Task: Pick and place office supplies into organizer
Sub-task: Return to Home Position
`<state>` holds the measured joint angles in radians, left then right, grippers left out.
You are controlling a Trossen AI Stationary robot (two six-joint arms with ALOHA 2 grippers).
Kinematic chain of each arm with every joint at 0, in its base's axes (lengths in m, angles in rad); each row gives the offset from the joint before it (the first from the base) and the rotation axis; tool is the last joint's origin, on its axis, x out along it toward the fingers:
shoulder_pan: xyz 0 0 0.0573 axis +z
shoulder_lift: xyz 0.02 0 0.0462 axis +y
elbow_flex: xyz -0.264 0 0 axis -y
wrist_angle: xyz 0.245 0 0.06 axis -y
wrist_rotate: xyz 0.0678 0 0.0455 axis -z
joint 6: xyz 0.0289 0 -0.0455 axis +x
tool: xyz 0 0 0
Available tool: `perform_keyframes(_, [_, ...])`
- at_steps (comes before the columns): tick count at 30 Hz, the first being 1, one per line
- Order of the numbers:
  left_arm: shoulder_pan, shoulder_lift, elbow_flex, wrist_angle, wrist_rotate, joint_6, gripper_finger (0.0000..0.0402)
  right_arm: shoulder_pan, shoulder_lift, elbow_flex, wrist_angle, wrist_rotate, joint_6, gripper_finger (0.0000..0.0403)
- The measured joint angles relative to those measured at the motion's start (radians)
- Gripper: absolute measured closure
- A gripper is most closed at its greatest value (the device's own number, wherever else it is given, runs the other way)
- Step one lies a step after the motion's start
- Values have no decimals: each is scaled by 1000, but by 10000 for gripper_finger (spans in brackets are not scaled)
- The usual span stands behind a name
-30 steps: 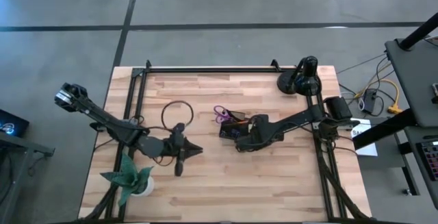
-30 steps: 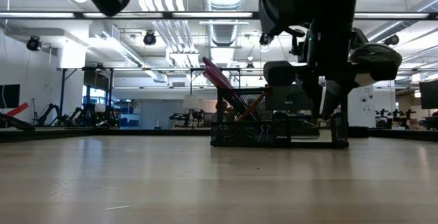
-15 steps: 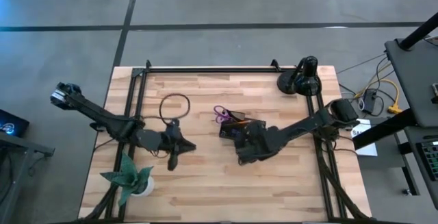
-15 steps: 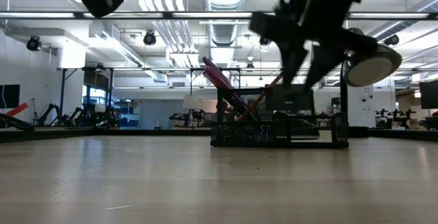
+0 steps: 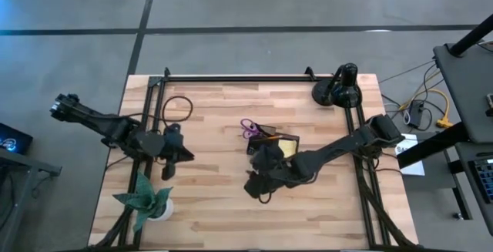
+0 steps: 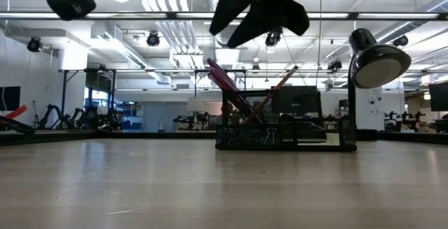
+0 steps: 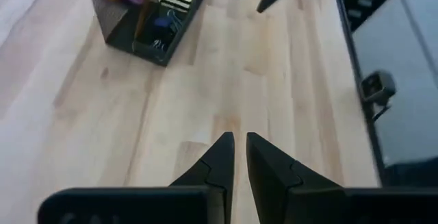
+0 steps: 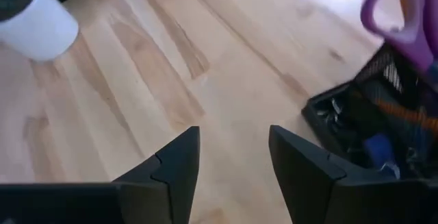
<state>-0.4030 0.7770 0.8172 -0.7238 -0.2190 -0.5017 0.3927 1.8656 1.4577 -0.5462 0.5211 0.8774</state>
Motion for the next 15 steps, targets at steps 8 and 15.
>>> perform_keyframes(8, [1, 37, -17, 54, -120, -142, 377, 0, -19, 69, -179, -1, 280, 237])
perform_keyframes(15, [-4, 27, 58, 123, 5, 67, 377, -4, -38, 204, -234, -212, 364, 233])
